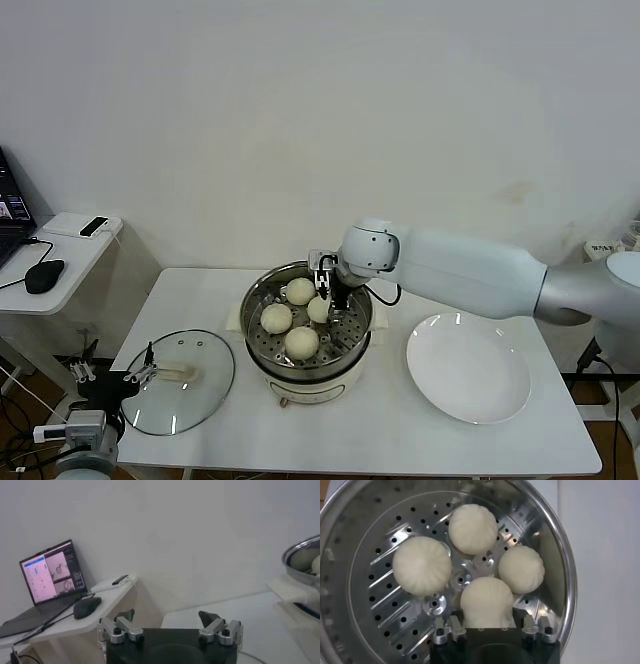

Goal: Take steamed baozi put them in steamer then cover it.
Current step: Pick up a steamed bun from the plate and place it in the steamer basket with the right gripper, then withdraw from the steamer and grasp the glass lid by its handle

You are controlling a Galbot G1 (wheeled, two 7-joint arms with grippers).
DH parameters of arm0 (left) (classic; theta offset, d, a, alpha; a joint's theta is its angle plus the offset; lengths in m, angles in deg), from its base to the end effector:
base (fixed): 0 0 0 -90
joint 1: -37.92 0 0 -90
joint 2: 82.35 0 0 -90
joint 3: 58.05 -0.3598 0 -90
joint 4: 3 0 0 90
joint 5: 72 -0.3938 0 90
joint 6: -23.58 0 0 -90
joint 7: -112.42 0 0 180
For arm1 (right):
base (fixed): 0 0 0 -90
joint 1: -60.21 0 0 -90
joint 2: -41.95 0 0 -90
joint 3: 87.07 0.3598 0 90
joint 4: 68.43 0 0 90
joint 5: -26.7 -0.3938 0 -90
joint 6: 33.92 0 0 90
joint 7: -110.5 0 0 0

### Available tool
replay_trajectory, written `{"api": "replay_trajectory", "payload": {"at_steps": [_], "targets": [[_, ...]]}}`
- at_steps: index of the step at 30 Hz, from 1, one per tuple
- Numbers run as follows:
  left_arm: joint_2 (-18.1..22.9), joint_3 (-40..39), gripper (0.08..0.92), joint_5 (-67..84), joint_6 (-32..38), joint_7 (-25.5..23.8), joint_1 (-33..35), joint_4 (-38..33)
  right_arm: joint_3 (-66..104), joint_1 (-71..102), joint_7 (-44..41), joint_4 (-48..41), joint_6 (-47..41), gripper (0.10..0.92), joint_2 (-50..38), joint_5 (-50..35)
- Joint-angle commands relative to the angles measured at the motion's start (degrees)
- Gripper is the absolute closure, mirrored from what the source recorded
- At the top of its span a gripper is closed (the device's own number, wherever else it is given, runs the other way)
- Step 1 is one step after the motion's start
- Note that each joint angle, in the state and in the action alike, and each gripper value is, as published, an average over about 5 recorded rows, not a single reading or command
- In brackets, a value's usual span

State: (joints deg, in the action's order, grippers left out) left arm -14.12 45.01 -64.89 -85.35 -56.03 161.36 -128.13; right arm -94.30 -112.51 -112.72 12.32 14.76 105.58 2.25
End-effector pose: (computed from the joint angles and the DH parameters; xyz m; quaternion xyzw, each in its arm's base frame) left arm 0.2085 0.1170 -0.2536 0.1089 -0.9731 -0.1695 0.1113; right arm 0.5397 0.1575 -0.1183 0.5006 -0.6039 0.5255 0.3294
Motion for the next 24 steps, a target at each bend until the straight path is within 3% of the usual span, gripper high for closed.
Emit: {"api": "replay_trajectory", "payload": {"at_steps": [1, 7, 14, 19, 24], "targets": [[0.0, 0.0, 0.177, 0.0, 0.0, 0.0, -0.1, 0.1, 1.5, -2.2, -0.8, 3.1, -0.1, 0.223, -3.0, -0.6], [-0.2, 0.0, 0.177, 0.1, -0.1, 0.0, -0.3, -0.2, 5.5, -3.0, 2.9, 11.9, -0.1, 0.203, -11.0, -3.7], [-0.1, -0.1, 0.177, 0.2, 0.5, 0.0, -0.3, 0.0, 14.4, 6.3, 21.7, 23.3, 5.0, 0.202, -23.4, -7.7], [-0.4, -0.6, 0.177, -0.9, 4.1, -0.7, -0.3, 1.5, 26.6, 25.0, 37.1, 28.9, 15.6, 0.203, -30.8, -5.1], [-0.3, -0.8, 0.177, -1.8, 5.7, -1.5, -0.8, 2.7, 50.5, 51.6, 43.3, 31.3, 25.0, 0.203, -30.8, 3.3]]}}
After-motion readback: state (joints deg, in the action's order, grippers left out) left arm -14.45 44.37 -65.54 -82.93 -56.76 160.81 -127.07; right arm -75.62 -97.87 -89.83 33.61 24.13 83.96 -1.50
